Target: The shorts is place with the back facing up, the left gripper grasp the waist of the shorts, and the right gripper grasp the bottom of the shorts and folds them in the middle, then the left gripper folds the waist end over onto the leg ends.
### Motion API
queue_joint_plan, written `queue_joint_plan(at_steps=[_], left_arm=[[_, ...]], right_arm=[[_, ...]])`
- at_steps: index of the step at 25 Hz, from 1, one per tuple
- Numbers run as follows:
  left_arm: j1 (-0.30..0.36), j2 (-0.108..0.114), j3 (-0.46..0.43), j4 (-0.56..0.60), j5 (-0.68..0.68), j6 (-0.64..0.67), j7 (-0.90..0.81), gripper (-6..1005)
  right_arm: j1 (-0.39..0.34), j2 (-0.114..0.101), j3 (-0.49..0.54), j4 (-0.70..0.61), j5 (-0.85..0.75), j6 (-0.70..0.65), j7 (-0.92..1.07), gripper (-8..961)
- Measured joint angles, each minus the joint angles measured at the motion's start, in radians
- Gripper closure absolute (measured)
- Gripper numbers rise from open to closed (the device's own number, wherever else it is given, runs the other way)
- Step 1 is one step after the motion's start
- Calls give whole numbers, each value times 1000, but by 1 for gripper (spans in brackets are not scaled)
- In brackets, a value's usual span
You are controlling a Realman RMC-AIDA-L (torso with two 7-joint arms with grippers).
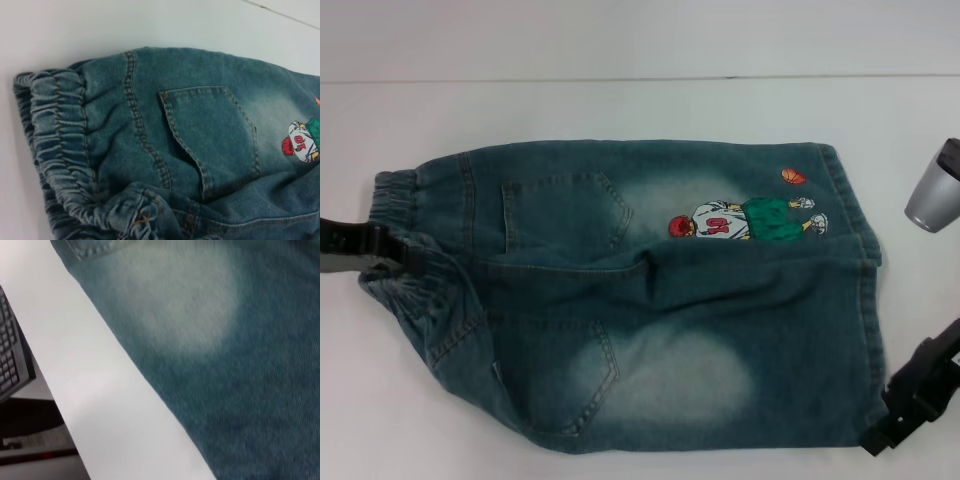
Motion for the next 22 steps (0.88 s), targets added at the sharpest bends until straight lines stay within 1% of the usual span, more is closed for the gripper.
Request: queue_joint_plan(at_steps=[8, 22], left_arm=[[2, 0, 1, 0, 0, 0, 0, 970], [2, 0, -2, 0, 0, 1, 0, 970]], right_arm=[[2, 1, -9, -3, 21, 5, -18, 336], [2, 3, -8, -3, 21, 22, -32, 870]])
